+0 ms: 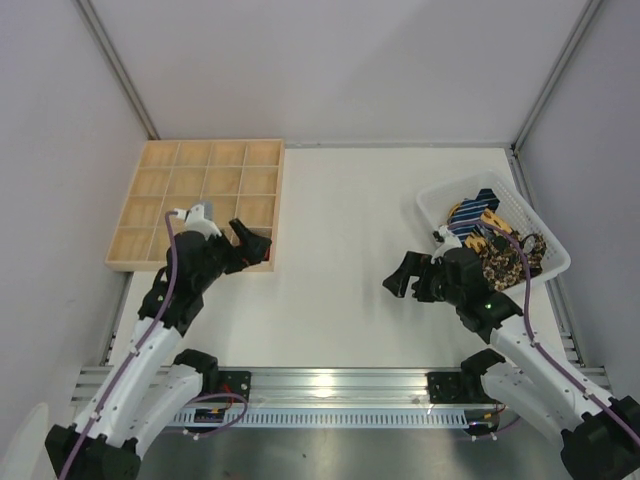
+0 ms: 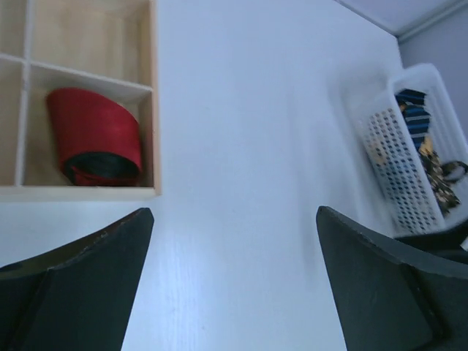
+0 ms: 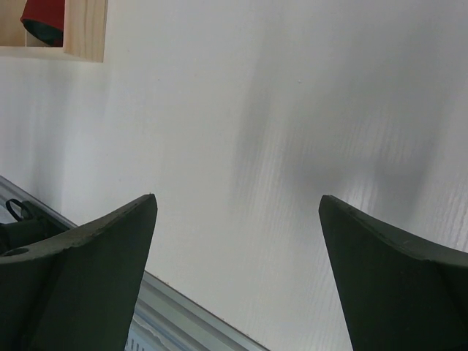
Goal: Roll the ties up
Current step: Place the rolled tie into the container
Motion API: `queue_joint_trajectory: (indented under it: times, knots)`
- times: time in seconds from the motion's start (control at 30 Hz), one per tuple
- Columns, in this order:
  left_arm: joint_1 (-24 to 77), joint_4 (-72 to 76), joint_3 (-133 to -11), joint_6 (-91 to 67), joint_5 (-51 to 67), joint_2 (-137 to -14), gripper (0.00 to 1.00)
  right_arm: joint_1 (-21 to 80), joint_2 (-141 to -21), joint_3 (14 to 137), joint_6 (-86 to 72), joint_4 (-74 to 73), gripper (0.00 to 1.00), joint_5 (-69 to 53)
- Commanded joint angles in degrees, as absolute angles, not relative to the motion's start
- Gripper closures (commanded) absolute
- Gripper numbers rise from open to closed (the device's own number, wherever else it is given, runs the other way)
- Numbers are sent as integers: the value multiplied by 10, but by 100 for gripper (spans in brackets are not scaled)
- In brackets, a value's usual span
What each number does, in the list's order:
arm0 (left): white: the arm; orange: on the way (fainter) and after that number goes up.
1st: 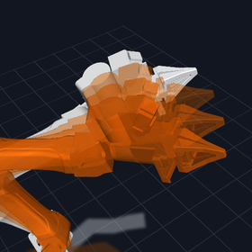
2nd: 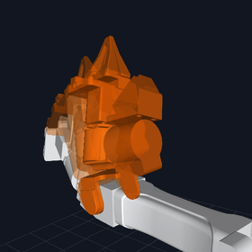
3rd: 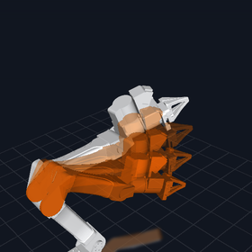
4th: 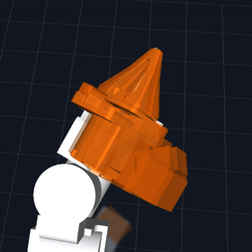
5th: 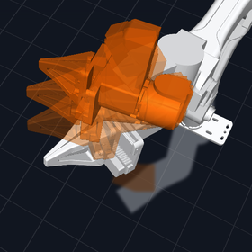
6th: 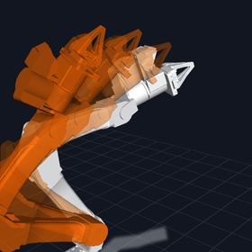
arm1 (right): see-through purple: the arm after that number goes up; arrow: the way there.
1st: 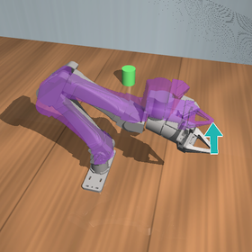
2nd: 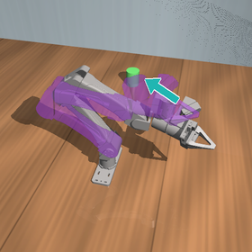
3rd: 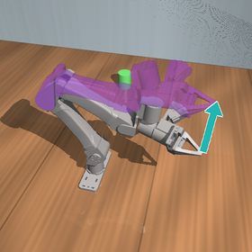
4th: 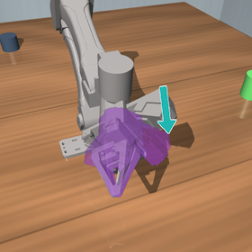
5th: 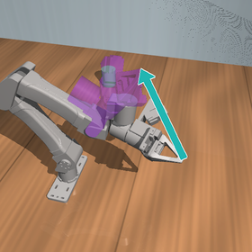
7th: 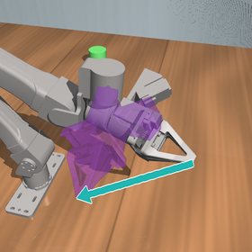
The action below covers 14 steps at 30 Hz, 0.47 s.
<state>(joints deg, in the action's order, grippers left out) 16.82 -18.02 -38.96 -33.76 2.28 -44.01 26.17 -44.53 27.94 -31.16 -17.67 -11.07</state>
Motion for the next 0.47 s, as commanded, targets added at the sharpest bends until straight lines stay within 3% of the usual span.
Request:
queue_joint_trajectory:
  times: [0.0, 0.23, 0.43]
  knots:
    - [177, -168, -329, -409, 138, -371, 0, 272, -440, 261, -328, -116, 0, -85]
    - [178, -209, -294, -402, 203, -252, 0, 298, -370, 225, -356, -89, 0, -18]
    - [178, -134, -226, -468, 257, -178, 0, 326, -352, 225, -405, -91, 0, 36]
